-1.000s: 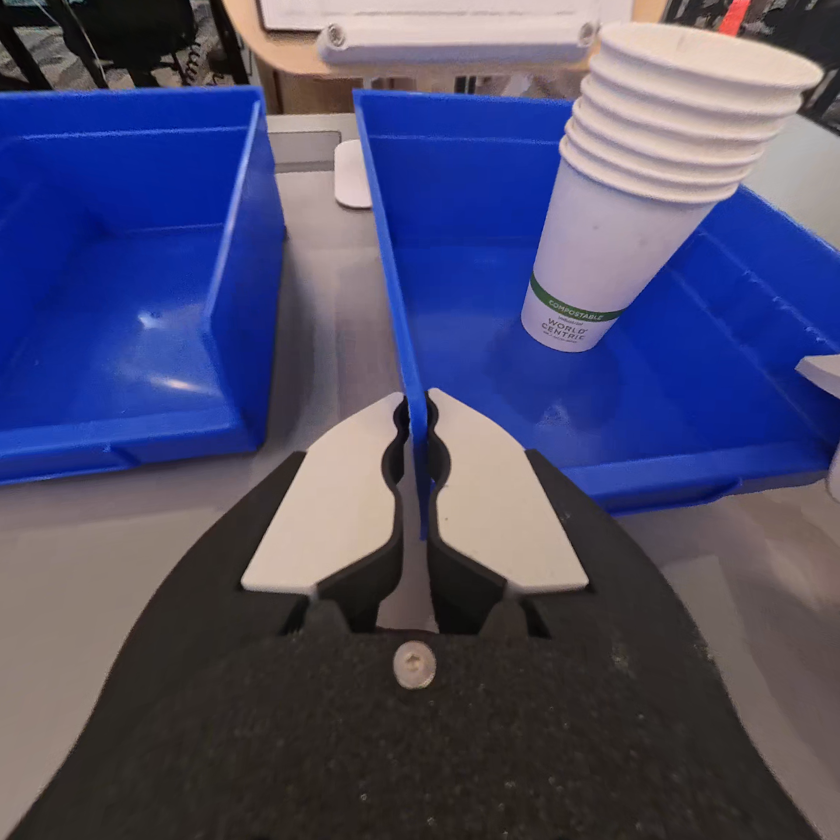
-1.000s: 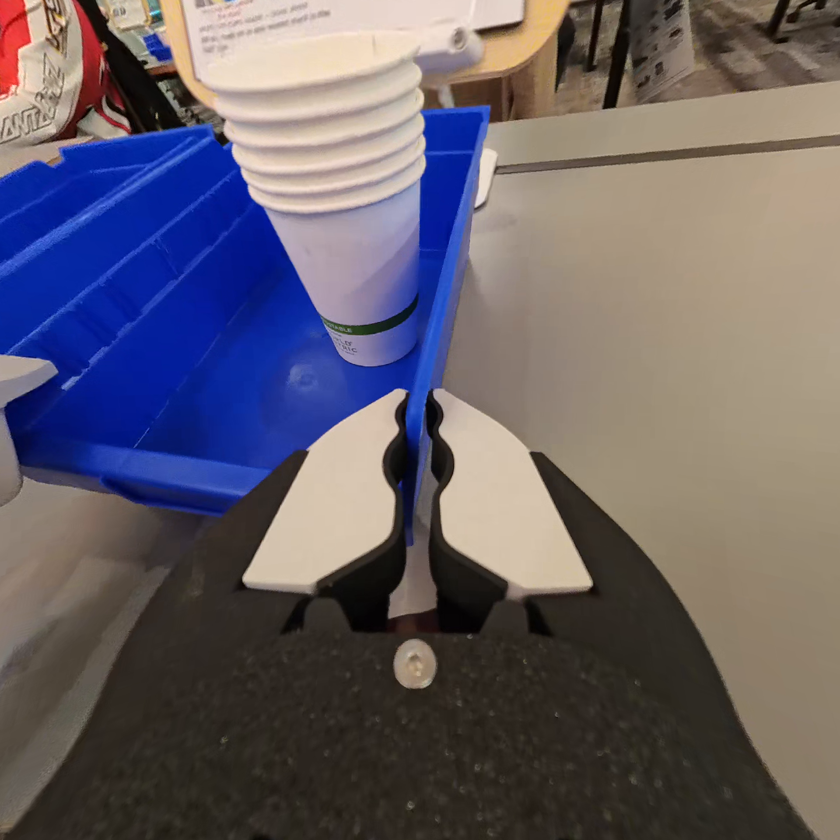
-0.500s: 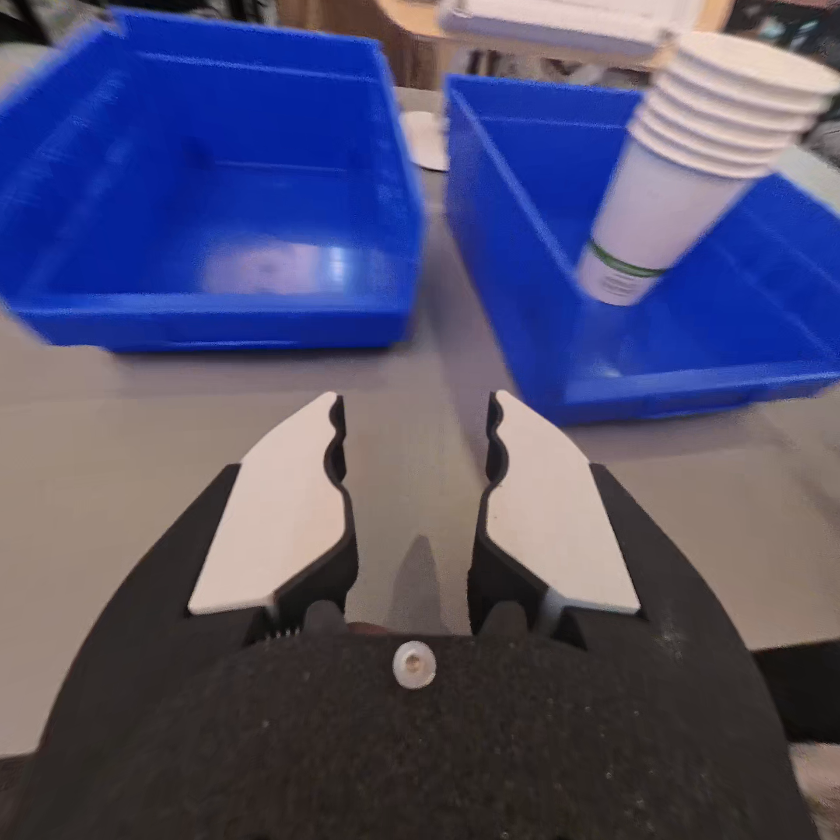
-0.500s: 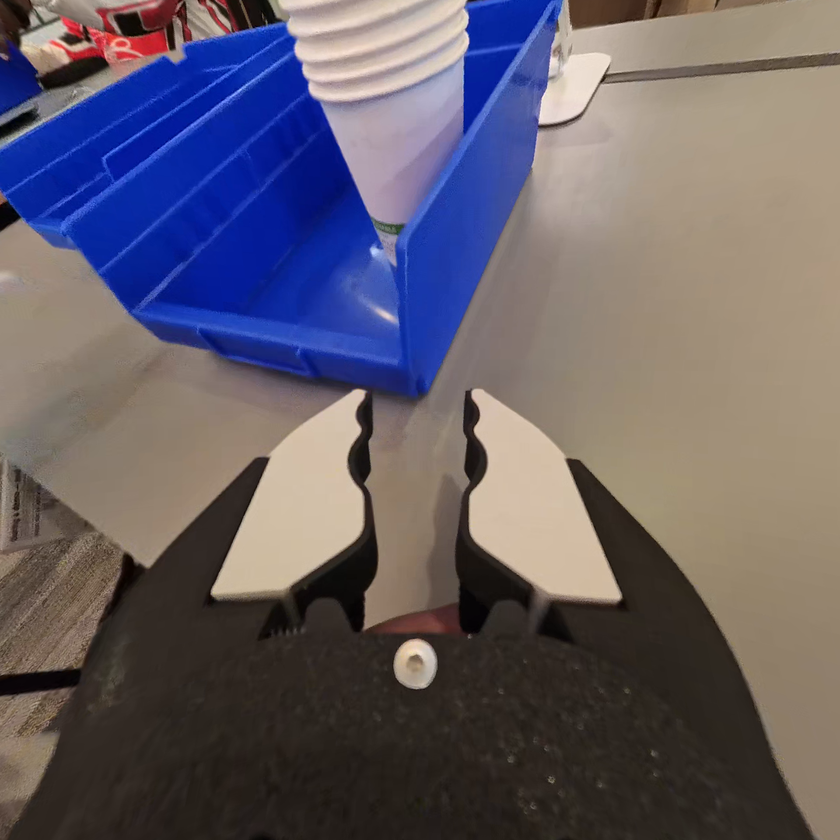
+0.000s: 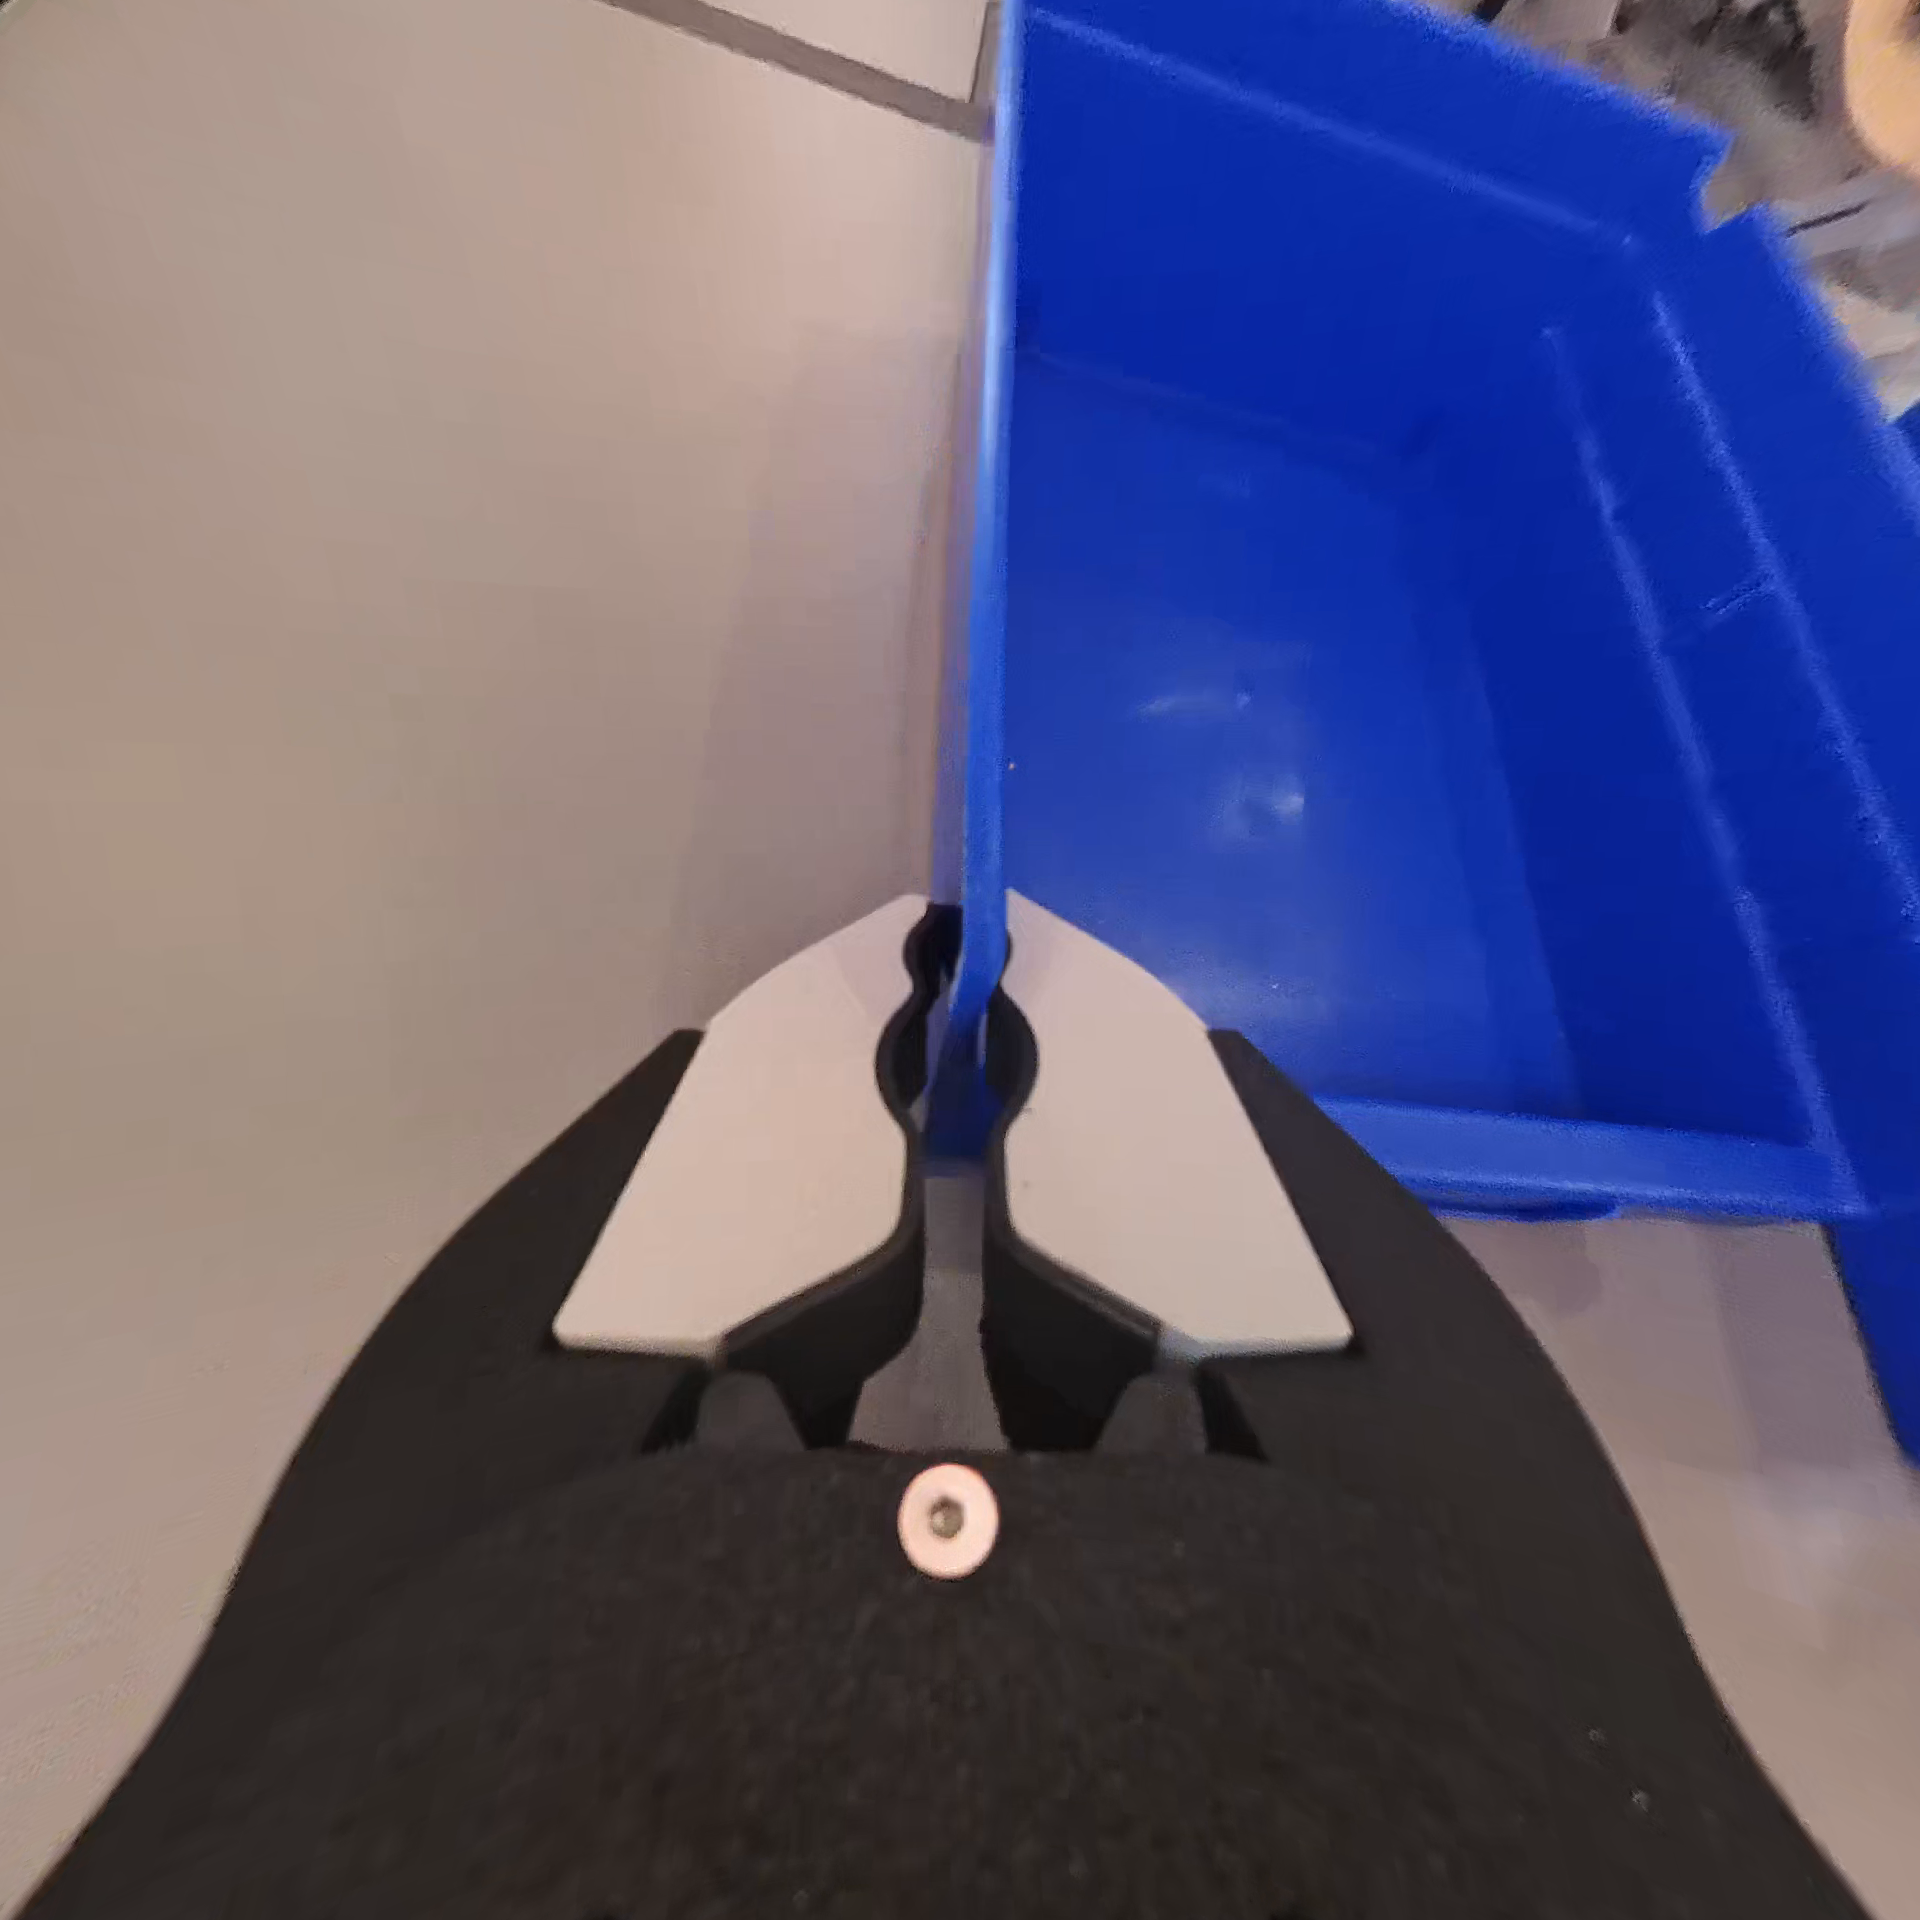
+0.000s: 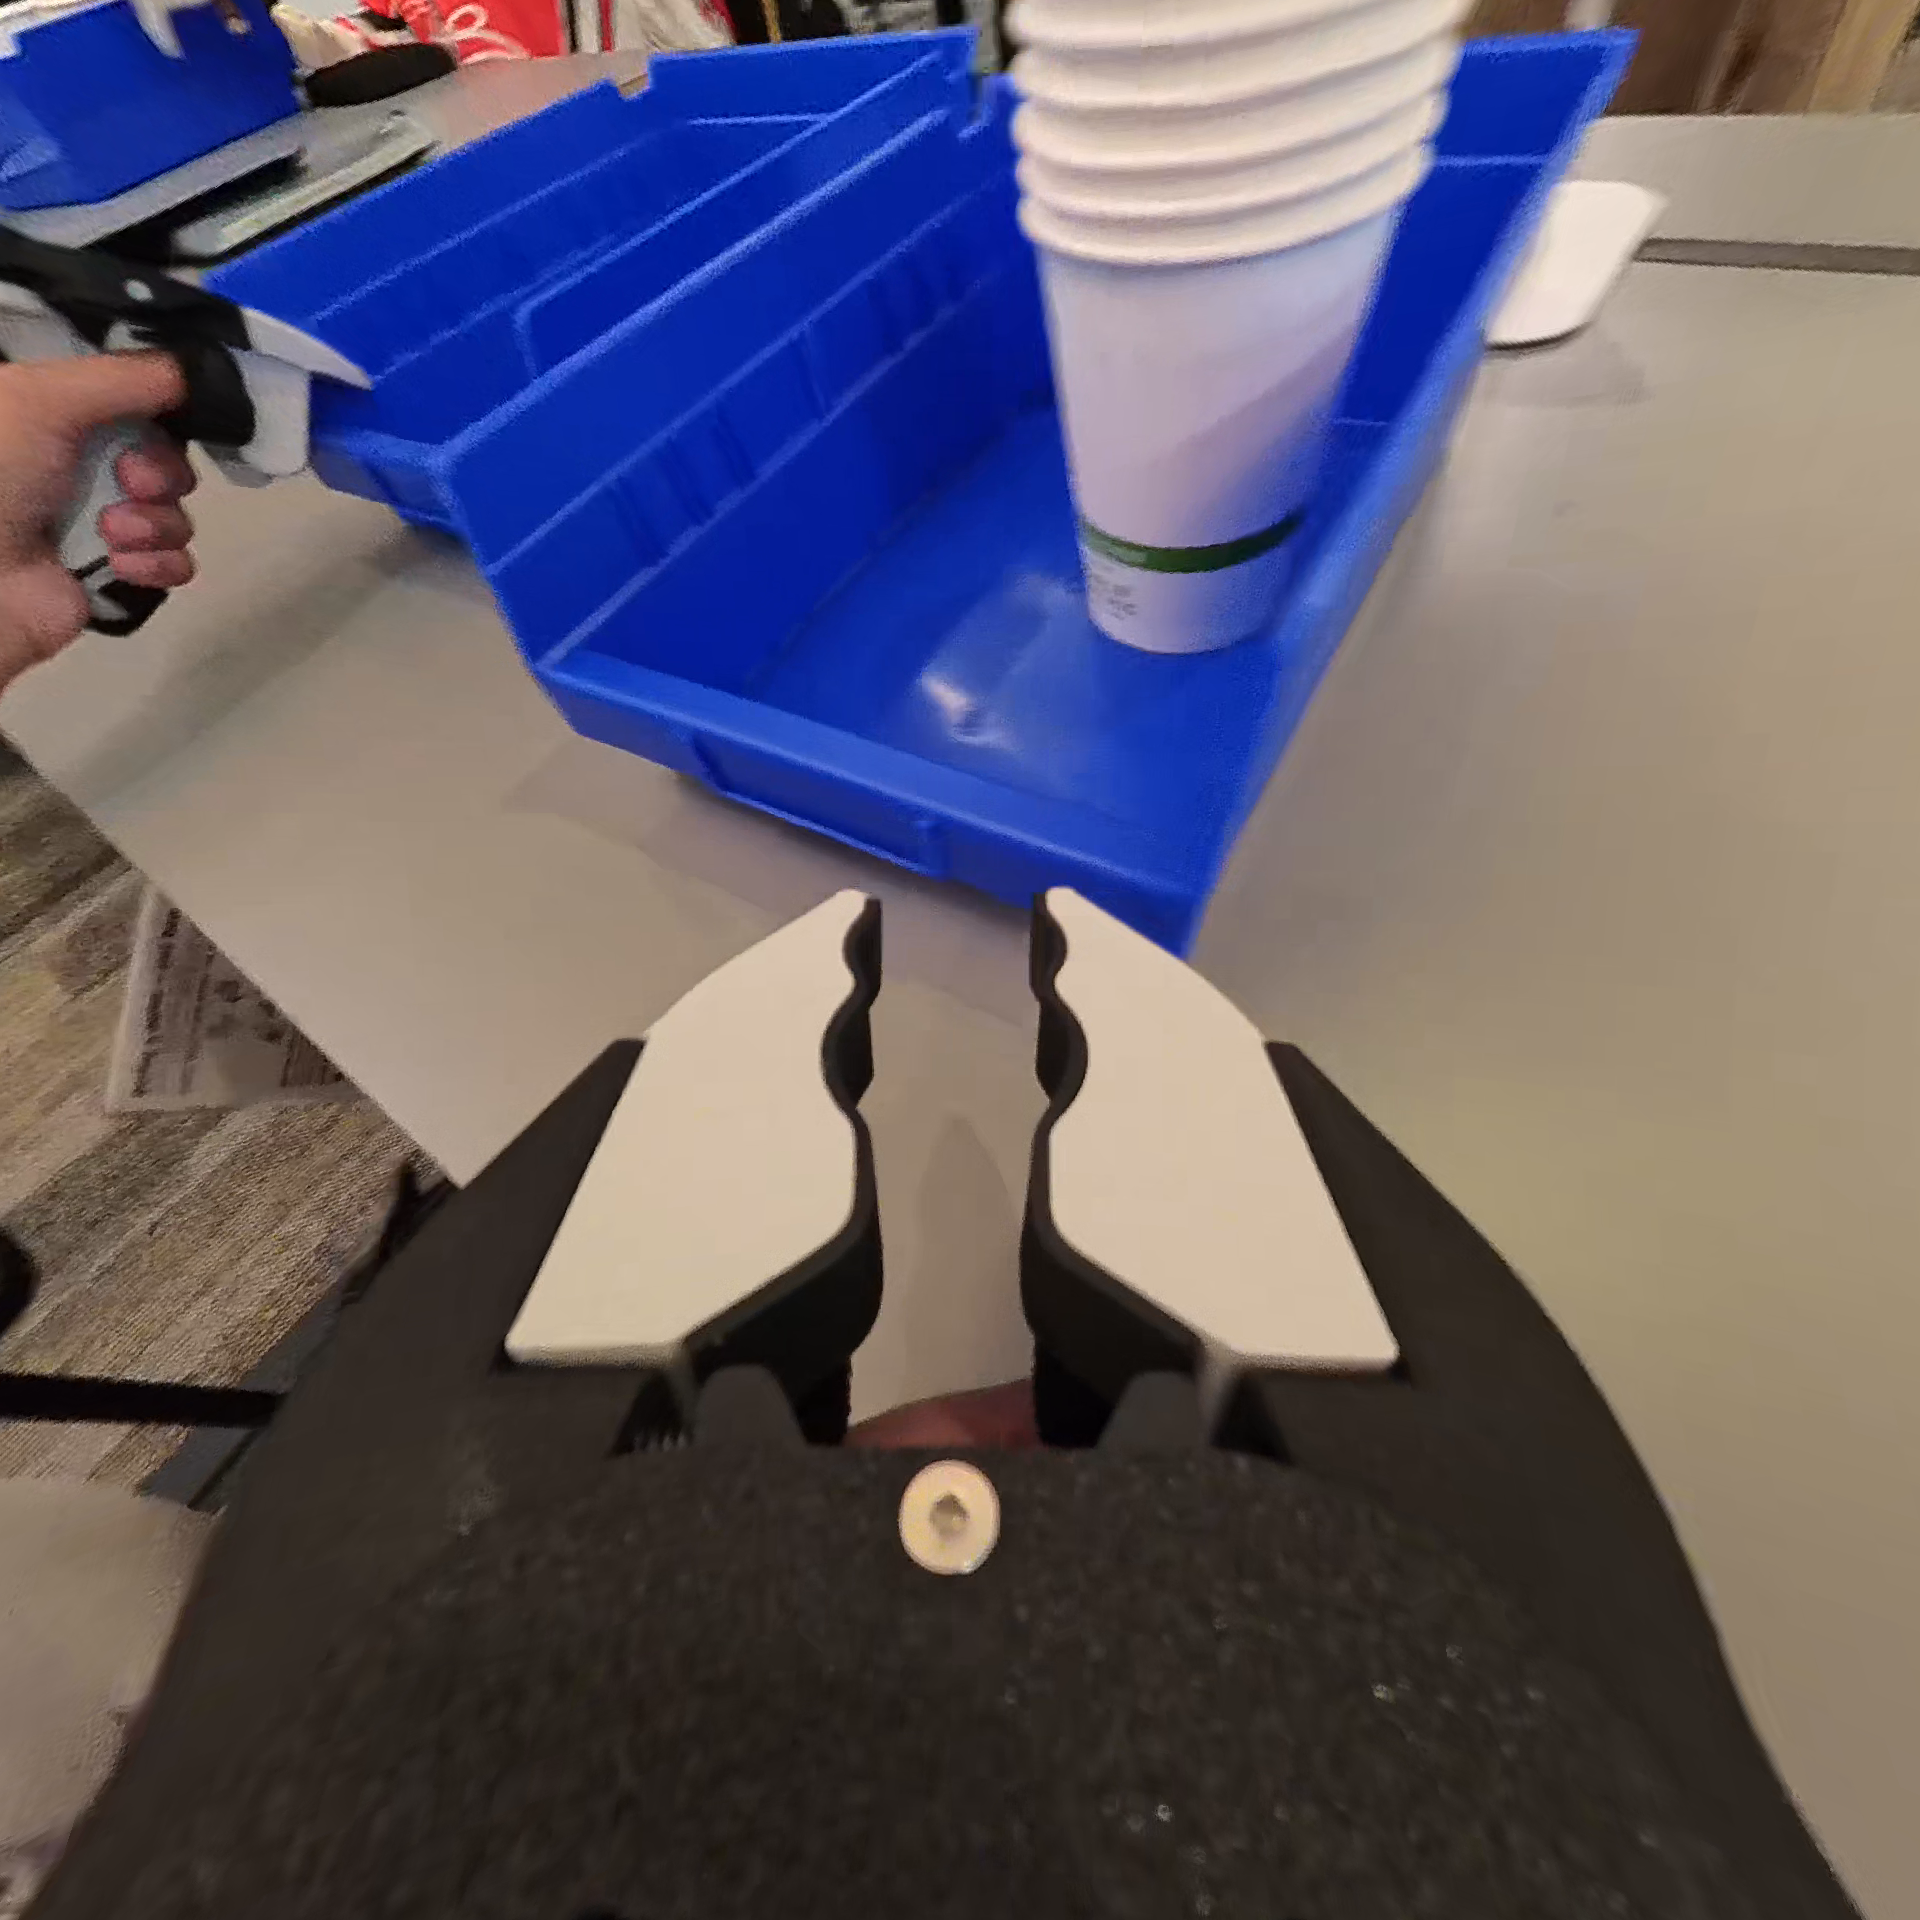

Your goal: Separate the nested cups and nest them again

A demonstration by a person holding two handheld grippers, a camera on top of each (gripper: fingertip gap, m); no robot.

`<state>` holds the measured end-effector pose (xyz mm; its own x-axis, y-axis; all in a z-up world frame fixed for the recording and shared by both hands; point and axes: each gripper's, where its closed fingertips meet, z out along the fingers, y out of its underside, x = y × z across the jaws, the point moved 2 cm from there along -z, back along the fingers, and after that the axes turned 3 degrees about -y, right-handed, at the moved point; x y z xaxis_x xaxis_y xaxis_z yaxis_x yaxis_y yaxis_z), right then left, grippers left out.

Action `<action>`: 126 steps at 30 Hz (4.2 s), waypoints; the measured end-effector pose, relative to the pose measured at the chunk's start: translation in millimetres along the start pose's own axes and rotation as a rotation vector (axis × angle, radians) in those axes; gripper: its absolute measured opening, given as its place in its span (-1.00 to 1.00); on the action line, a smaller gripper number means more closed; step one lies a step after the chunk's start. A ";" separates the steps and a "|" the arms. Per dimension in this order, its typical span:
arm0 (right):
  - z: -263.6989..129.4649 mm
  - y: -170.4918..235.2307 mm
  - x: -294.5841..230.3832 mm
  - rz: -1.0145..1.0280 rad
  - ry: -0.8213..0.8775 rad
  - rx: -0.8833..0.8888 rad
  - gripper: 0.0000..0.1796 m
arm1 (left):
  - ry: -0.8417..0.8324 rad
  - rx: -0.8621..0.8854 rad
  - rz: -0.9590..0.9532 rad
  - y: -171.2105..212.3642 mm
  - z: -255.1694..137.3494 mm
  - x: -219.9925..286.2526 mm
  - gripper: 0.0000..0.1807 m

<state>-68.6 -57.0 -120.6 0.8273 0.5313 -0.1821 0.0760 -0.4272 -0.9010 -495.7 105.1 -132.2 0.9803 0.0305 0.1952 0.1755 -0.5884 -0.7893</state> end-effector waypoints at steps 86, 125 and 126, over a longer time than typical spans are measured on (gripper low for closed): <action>7.0 -33.4 41.2 0.024 0.349 0.143 -0.57 | 0.016 0.251 0.284 68.0 -89.1 250.8 -0.37; 216.7 -71.6 -134.9 0.024 0.332 0.087 -0.92 | -0.070 0.148 0.184 11.0 -36.1 -8.0 -0.97; 216.6 -71.8 -134.6 0.027 0.319 0.088 -0.91 | -0.076 0.146 0.192 10.4 -35.2 -8.0 -0.96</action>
<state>-306.0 60.6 -116.7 0.9620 0.2589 -0.0862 0.0152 -0.3661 -0.9304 -504.9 70.3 -121.4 1.0000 -0.0064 -0.0066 -0.0088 -0.4667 -0.8844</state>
